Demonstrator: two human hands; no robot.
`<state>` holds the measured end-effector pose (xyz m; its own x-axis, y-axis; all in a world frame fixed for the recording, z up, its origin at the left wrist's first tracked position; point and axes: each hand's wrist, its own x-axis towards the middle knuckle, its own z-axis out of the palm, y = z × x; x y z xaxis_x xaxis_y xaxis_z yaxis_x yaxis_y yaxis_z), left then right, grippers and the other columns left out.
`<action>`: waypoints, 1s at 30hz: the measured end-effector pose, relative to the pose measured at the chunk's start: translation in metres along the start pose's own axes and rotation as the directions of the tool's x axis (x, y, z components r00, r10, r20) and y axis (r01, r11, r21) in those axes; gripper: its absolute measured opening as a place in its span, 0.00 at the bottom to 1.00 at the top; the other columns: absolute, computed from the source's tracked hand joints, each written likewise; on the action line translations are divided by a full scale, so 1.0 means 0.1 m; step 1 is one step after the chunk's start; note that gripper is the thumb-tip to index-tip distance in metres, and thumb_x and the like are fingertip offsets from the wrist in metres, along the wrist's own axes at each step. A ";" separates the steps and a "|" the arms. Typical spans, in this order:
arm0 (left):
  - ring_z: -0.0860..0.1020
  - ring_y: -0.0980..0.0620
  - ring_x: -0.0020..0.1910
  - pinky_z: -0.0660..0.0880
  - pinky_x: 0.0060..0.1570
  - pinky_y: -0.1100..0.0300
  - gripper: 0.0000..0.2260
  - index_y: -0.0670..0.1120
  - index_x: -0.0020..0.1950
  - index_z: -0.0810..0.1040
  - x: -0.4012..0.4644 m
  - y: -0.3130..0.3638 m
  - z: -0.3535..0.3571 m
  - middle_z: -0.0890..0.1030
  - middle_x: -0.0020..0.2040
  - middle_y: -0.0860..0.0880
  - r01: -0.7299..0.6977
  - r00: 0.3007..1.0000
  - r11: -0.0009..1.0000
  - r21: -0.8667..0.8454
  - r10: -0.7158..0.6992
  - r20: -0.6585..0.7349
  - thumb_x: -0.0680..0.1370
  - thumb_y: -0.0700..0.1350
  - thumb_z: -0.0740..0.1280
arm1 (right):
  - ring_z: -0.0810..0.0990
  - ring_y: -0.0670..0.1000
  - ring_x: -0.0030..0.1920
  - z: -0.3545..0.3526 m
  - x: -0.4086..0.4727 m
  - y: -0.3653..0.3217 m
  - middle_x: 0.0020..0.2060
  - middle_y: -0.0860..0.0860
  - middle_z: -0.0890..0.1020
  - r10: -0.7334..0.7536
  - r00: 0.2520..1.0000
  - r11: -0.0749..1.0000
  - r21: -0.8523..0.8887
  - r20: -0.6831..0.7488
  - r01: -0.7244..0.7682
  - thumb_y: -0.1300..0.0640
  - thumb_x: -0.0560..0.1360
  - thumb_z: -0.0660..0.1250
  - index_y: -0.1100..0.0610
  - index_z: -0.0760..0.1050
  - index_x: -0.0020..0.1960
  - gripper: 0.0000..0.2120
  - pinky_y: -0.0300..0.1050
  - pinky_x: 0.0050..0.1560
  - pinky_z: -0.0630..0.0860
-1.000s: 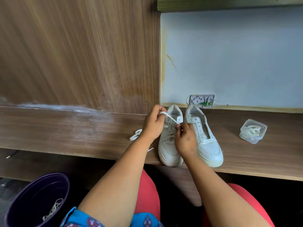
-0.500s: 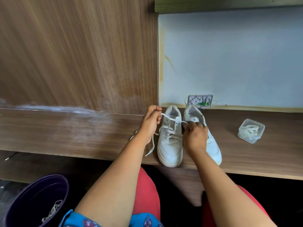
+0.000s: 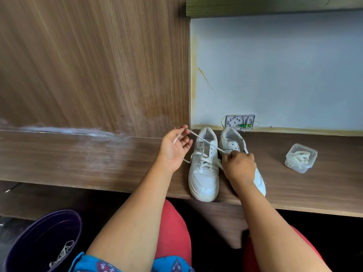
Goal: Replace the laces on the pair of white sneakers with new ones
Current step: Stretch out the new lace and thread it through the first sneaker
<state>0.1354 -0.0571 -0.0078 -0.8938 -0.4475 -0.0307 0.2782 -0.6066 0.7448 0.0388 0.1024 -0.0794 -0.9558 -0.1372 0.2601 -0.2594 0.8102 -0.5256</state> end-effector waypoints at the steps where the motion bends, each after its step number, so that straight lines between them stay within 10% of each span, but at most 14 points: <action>1: 0.75 0.56 0.34 0.70 0.47 0.60 0.09 0.45 0.46 0.78 -0.01 0.01 0.00 0.80 0.36 0.52 0.015 1.000 0.994 -0.111 -0.014 0.008 0.78 0.41 0.58 | 0.70 0.59 0.53 -0.01 0.00 0.00 0.39 0.55 0.80 0.006 1.000 1.000 -0.025 0.026 -0.006 0.50 0.76 0.59 0.58 0.78 0.41 0.15 0.50 0.48 0.67; 8: 0.78 0.55 0.58 0.70 0.56 0.61 0.16 0.46 0.65 0.74 0.03 0.00 -0.02 0.80 0.61 0.50 -0.038 0.995 0.993 -0.108 0.047 0.085 0.79 0.37 0.57 | 0.77 0.55 0.41 -0.04 -0.18 -0.15 0.34 0.54 0.81 -0.268 0.955 0.957 0.148 0.126 0.250 0.51 0.73 0.64 0.56 0.78 0.36 0.12 0.42 0.38 0.71; 10: 0.79 0.56 0.58 0.71 0.57 0.63 0.17 0.43 0.67 0.72 0.08 -0.02 -0.03 0.80 0.60 0.49 -0.081 0.995 0.996 -0.047 0.084 0.061 0.80 0.32 0.58 | 0.80 0.49 0.46 -0.06 -0.34 -0.32 0.42 0.52 0.83 -0.485 0.792 0.826 0.493 0.371 0.274 0.57 0.77 0.64 0.55 0.82 0.43 0.08 0.41 0.47 0.73; 13: 0.79 0.56 0.58 0.74 0.58 0.63 0.19 0.41 0.67 0.71 0.12 -0.02 -0.09 0.80 0.59 0.48 -0.129 0.989 0.990 -0.064 0.133 0.070 0.79 0.27 0.56 | 0.82 0.46 0.50 -0.08 -0.52 -0.50 0.49 0.52 0.83 -0.670 0.452 0.574 0.797 0.589 -0.188 0.66 0.80 0.60 0.61 0.78 0.57 0.11 0.37 0.53 0.75; 16: 0.82 0.55 0.52 0.77 0.53 0.64 0.11 0.39 0.60 0.75 0.15 -0.06 -0.12 0.82 0.53 0.46 -0.196 0.981 0.976 0.094 0.196 0.015 0.80 0.32 0.59 | 0.82 0.44 0.40 -0.02 -0.44 -0.50 0.44 0.51 0.82 -0.522 0.688 0.588 0.797 0.504 -0.137 0.67 0.79 0.60 0.61 0.78 0.55 0.10 0.35 0.42 0.77; 19: 0.82 0.57 0.38 0.77 0.45 0.63 0.07 0.42 0.49 0.78 0.18 -0.23 -0.13 0.82 0.42 0.46 -0.237 0.968 0.816 0.528 0.247 0.053 0.81 0.35 0.60 | 0.80 0.46 0.40 0.05 -0.18 -0.32 0.40 0.48 0.81 -0.242 0.967 0.849 0.499 0.080 0.172 0.64 0.74 0.68 0.57 0.81 0.48 0.06 0.30 0.40 0.70; 24: 0.69 0.50 0.50 0.68 0.54 0.62 0.07 0.46 0.49 0.81 0.34 -0.53 -0.16 0.70 0.51 0.48 -0.181 0.944 -0.036 0.983 0.275 0.184 0.79 0.43 0.63 | 0.75 0.50 0.36 0.18 0.01 -0.19 0.38 0.51 0.78 -0.148 0.989 0.898 0.421 0.017 0.127 0.55 0.70 0.73 0.56 0.75 0.48 0.10 0.33 0.35 0.68; 30: 0.67 0.46 0.60 0.69 0.54 0.52 0.07 0.48 0.50 0.78 0.35 -0.64 -0.12 0.69 0.57 0.47 -0.132 0.960 -0.304 0.944 0.200 0.198 0.78 0.47 0.61 | 0.79 0.51 0.37 0.16 -0.04 -0.26 0.33 0.49 0.80 -0.084 0.996 0.902 0.426 0.005 0.074 0.56 0.69 0.72 0.59 0.79 0.49 0.11 0.43 0.40 0.75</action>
<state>0.0904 -0.0415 -0.0647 -0.8717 -0.4204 0.2518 -0.2988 0.8632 0.4069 0.0473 0.0725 -0.0793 -0.9313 -0.2075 0.2994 -0.3635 0.4779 -0.7996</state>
